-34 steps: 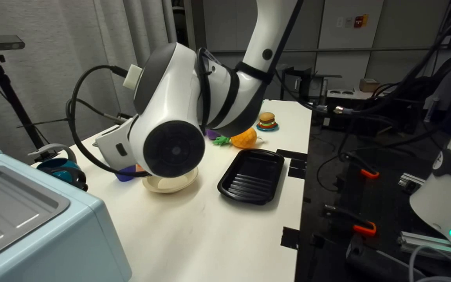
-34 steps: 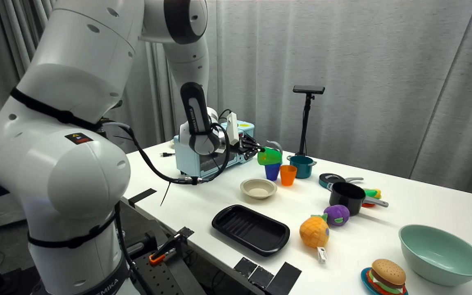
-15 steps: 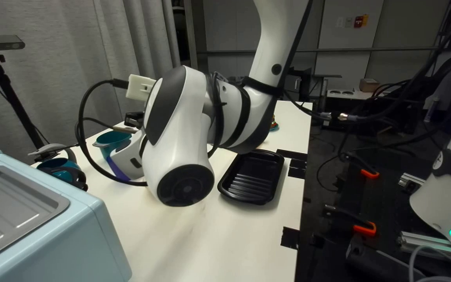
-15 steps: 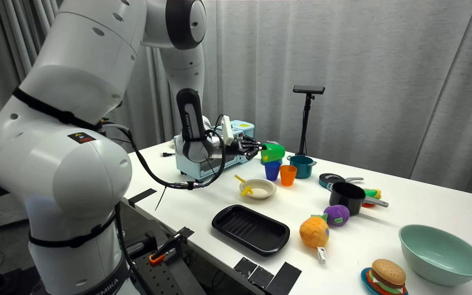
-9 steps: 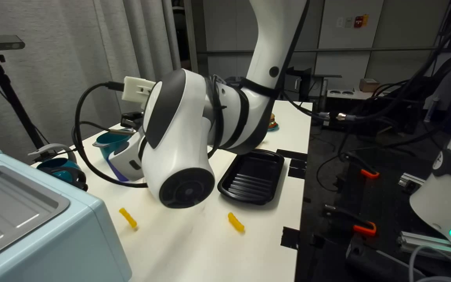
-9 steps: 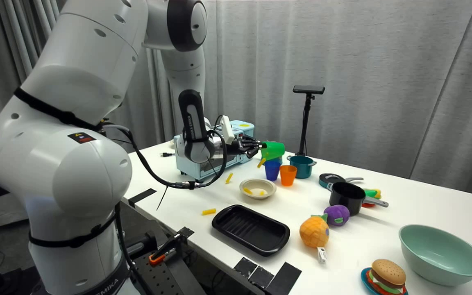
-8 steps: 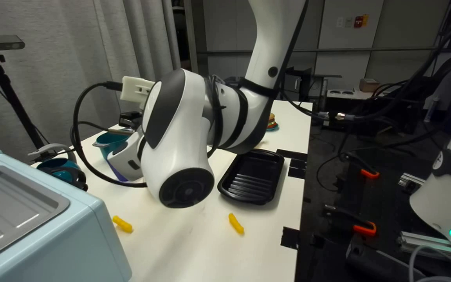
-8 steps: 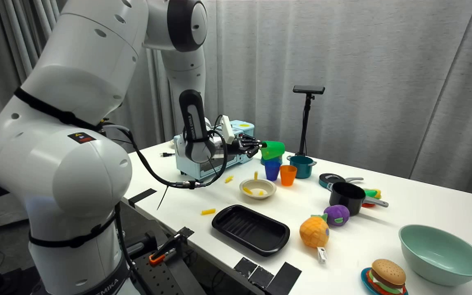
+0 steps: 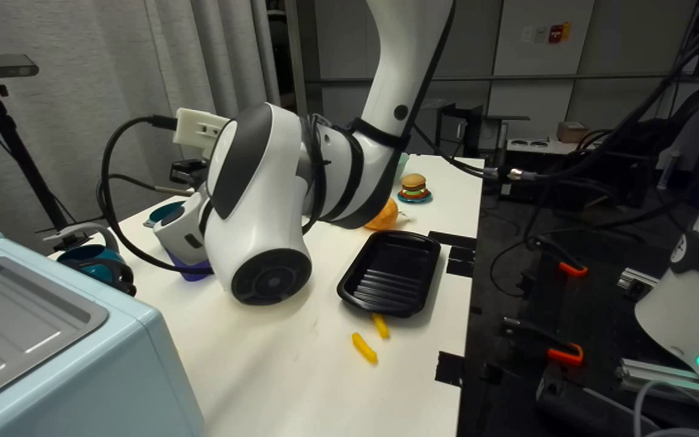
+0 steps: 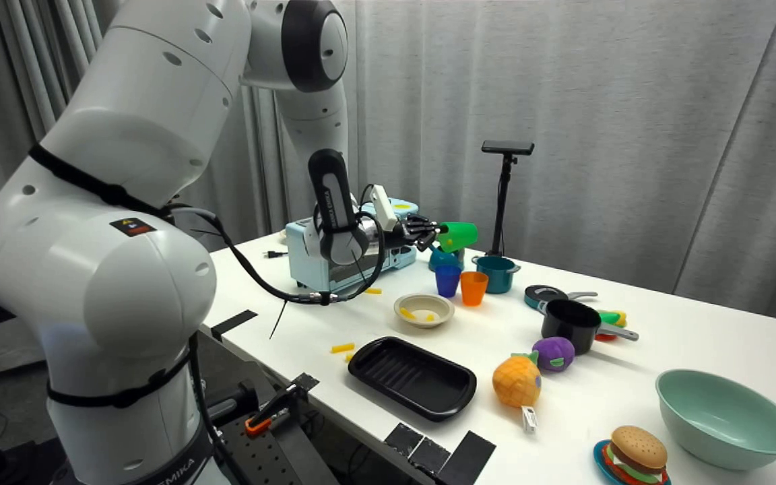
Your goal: Pour the fries out of the light green cup and onto the white plate
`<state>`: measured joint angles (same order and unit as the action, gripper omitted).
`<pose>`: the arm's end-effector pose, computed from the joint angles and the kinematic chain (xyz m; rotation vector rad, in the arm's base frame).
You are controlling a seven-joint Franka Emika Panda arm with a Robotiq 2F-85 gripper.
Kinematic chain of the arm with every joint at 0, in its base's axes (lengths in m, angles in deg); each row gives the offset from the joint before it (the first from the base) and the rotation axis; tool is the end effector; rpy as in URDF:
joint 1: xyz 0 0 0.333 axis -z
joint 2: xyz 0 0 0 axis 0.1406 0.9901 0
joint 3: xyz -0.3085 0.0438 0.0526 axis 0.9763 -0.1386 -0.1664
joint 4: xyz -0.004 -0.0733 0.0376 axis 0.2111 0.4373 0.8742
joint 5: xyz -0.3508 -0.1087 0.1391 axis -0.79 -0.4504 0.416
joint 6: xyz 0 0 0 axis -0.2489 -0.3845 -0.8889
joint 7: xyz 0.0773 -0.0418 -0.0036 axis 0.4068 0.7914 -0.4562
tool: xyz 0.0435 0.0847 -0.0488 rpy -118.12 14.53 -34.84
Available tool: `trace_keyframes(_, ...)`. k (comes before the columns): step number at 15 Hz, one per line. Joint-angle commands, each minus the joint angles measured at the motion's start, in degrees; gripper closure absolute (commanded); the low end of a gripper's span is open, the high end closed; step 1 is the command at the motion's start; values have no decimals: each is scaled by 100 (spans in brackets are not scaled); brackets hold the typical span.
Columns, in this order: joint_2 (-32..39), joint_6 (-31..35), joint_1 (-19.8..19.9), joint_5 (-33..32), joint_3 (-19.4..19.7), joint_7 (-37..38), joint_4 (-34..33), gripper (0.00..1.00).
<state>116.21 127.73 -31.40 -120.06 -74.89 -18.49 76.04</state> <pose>0.5402 0.2860 0.1813 0.6103 1.3919 0.0103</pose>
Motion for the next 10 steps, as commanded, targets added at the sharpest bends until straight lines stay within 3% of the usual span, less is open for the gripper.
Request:
trace_keyframes(1, 172, -70, 64, -123, -2, -96, -231, 99)
trace_keyframes(10, 221, -288, -59, -128, 16, -246, -110, 99)
